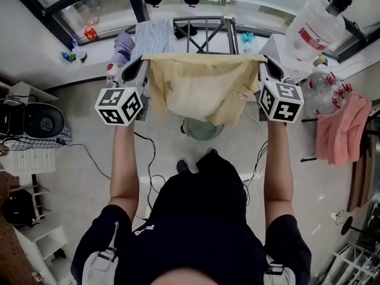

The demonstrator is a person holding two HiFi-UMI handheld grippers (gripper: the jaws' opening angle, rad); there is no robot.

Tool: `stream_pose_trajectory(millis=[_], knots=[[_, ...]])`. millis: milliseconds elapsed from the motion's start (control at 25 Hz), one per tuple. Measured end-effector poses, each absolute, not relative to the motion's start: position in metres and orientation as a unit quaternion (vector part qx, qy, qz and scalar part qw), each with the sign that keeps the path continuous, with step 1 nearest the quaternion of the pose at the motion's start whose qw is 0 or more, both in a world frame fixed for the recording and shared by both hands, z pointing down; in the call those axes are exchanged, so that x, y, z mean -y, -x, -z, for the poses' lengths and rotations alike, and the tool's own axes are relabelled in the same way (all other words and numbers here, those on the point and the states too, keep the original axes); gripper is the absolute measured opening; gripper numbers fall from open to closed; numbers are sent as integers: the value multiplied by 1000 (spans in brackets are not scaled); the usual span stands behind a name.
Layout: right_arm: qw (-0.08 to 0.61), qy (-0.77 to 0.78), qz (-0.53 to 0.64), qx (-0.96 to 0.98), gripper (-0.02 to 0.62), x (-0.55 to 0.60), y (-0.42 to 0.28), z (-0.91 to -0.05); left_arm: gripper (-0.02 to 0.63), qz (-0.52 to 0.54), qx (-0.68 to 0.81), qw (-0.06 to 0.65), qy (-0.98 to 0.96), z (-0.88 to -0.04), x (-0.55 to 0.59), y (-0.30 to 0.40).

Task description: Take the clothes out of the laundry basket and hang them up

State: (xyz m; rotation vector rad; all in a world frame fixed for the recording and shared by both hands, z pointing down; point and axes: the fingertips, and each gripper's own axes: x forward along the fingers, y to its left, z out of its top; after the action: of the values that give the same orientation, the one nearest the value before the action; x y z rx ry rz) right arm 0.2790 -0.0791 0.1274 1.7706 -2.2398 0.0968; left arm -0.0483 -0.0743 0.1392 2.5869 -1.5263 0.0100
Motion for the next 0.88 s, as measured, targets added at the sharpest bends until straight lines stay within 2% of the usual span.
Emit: stream_pose_trajectory(millis=[360,640,880], knots=[[112,-602,-20,791,21,156,-294,-96,34,-5,537,45,-843,-110,140,37],[81,-592,-11,802,21,247,-309,-49,34,16,570,56,-819,-66,218,22],[92,-581,-19,808,21,316,-316,-55,34,-7,588,63,-807,-66,283,15]])
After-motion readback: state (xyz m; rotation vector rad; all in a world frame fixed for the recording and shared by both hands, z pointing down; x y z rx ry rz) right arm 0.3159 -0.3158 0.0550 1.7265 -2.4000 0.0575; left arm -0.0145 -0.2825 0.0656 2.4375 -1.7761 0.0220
